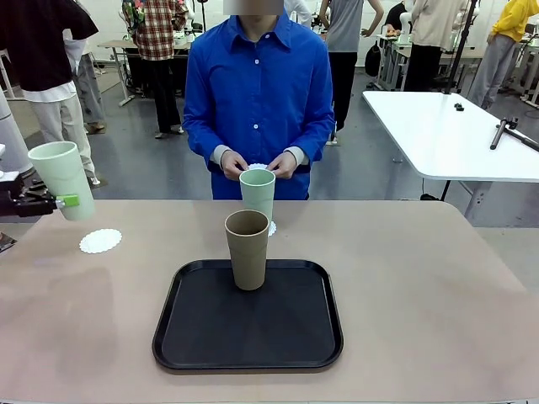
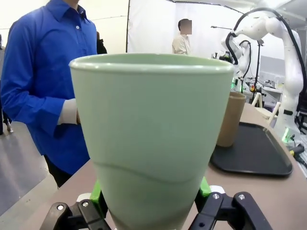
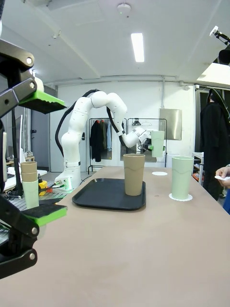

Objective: Place coasters on the table and set cups on them.
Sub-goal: Take one Reusable plastic cup from the Flat Tray and place it on a coaster set by the human.

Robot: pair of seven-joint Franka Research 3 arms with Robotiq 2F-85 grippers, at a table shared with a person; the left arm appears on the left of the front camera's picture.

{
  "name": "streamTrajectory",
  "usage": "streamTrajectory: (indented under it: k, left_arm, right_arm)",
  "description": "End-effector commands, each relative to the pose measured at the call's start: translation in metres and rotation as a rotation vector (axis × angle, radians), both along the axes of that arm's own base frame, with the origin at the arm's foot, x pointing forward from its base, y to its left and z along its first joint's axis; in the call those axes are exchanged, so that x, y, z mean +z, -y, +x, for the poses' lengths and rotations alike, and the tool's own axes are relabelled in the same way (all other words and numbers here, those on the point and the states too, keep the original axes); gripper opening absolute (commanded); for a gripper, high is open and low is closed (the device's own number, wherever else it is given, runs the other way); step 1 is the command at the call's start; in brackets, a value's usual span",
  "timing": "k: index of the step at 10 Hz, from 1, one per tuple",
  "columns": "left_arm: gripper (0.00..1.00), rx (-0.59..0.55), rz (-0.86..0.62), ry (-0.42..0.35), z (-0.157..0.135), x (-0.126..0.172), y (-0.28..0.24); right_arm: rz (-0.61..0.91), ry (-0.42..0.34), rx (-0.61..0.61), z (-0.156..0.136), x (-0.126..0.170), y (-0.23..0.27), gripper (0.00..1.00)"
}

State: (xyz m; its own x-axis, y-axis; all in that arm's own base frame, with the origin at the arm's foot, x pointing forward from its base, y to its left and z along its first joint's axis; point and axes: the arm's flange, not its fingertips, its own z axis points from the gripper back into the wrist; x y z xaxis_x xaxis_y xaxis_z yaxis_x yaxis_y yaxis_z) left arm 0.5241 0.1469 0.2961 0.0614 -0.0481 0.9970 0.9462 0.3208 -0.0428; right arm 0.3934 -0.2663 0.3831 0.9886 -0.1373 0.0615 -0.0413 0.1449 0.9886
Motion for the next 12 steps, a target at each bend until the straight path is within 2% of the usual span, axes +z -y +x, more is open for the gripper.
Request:
streamTrajectory:
  k: [1,5,10,12]
  left_arm:
    - [0.84,-0.021,0.042,0.023,0.010,-0.011,0.003]
    - [0.84,-0.027,0.035,0.023,0.022,-0.044,0.011]
    - [0.84,-0.039,0.045,0.031,0.026,-0.068,0.009]
    - [0.84,-0.048,0.051,0.011,0.027,-0.073,0.010]
  right_arm:
    - [-0.002,-0.009,-0.001,0.001,0.001,0.000,1.00]
    - [-0.002,-0.009,-0.001,0.001,0.001,0.000,1.00]
    - [-0.002,-0.009,-0.001,0.001,0.001,0.000,1.00]
    - [-0.002,-0.009,-0.001,0.001,0.001,0.000,1.00]
